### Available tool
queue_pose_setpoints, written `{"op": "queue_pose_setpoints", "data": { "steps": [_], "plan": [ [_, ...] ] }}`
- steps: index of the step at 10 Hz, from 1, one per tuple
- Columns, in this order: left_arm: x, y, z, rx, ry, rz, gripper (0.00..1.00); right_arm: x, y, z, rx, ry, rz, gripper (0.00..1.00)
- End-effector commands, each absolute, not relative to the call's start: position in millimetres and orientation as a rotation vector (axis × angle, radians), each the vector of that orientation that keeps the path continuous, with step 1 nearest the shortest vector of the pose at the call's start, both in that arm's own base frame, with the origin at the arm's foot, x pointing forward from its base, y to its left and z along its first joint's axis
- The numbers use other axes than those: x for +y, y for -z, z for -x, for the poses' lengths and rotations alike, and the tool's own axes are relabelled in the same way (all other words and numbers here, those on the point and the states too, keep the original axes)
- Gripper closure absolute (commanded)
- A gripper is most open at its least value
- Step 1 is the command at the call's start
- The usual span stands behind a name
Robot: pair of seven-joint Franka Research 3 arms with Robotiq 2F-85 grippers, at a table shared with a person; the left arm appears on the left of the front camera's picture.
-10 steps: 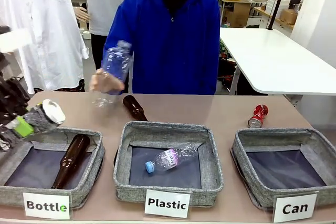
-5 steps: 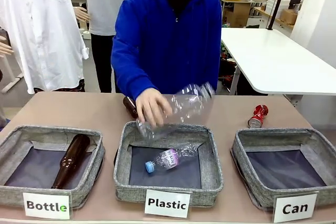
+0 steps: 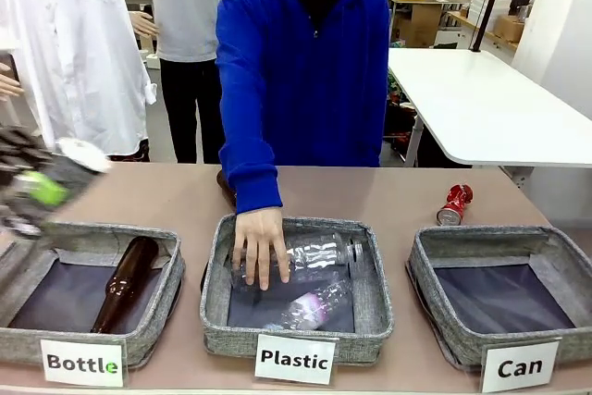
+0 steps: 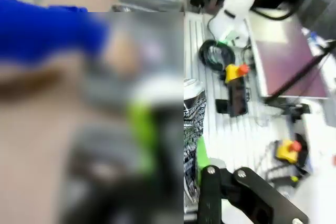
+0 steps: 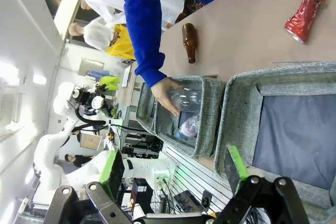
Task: Sort the can waste into the basket.
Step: Pick up the can waste from the table and place it in the right Fabric basket.
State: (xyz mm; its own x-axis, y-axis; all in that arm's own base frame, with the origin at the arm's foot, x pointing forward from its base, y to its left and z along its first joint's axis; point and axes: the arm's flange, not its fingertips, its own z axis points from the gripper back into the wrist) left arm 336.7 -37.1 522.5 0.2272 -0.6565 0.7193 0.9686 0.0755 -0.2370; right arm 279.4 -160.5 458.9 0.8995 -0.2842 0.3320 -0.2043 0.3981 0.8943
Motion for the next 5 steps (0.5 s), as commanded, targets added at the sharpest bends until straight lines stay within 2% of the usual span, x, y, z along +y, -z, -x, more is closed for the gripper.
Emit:
{"op": "queue_pose_setpoints", "data": {
  "steps": [1, 3, 5],
  "plan": [
    [-115.0, -530.3, -354.5, -0.352, 1.377, 0.654, 0.66, -160.5, -459.5, -282.0, -0.507, 0.036, -1.192, 0.0],
    [-97.2, -539.2, -353.8, -0.373, 1.355, 0.663, 0.66, -160.5, -459.5, -282.0, -0.507, 0.036, -1.192, 0.0],
    [-29.8, -543.5, -335.0, -0.444, 1.319, 0.698, 0.66, -160.5, -459.5, -282.0, -0.507, 0.036, -1.192, 0.0]
  ]
}}
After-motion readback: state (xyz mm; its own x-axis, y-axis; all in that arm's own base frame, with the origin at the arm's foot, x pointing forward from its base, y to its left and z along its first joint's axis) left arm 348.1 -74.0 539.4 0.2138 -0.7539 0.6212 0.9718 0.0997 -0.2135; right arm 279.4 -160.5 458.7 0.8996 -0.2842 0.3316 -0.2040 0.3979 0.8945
